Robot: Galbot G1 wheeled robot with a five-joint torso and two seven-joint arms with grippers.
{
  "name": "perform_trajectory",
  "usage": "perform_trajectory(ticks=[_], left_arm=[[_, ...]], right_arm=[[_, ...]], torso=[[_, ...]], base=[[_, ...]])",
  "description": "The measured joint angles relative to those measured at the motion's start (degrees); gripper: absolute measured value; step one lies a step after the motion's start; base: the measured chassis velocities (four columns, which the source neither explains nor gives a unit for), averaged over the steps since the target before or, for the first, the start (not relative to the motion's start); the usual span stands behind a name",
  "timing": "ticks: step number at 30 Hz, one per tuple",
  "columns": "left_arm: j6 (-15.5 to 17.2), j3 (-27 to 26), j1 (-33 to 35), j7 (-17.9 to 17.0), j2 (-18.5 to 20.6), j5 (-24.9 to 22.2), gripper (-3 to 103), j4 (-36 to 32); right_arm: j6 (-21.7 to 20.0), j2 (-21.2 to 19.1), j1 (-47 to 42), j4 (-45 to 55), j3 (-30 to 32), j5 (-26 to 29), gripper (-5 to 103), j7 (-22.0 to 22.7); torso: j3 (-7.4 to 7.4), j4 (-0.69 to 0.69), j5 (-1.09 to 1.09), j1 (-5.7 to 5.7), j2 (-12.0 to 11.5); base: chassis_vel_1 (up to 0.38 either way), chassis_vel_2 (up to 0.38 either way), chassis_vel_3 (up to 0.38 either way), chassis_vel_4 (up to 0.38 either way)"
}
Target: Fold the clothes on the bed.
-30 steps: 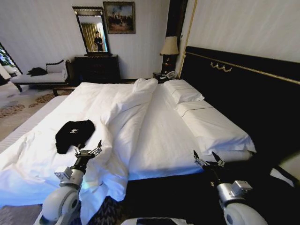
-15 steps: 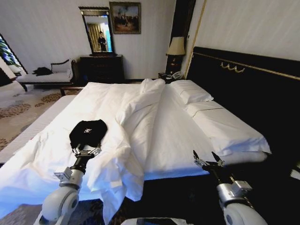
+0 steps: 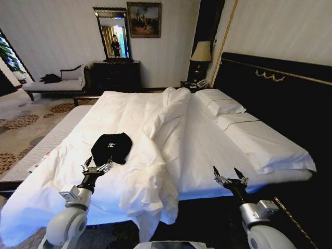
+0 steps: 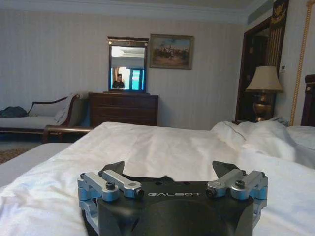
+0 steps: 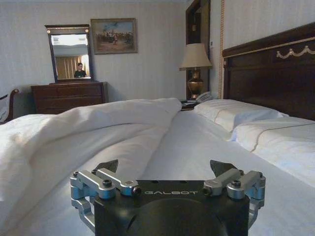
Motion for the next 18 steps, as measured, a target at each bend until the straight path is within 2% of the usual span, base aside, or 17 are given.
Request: perform_trajectory(ticks=[18], left_arm=[[-0.1, -0.1, 0.2, 0.1, -0.1, 0.0, 100, 0.0]], right_arm=[[-0.4, 0.0, -0.4, 1.5, -0.2, 0.3, 100, -0.2]], torso=[[0.0, 0.0, 0.0, 0.0, 0.0]], base=[[0.152, 0.218, -0.154, -0.22]])
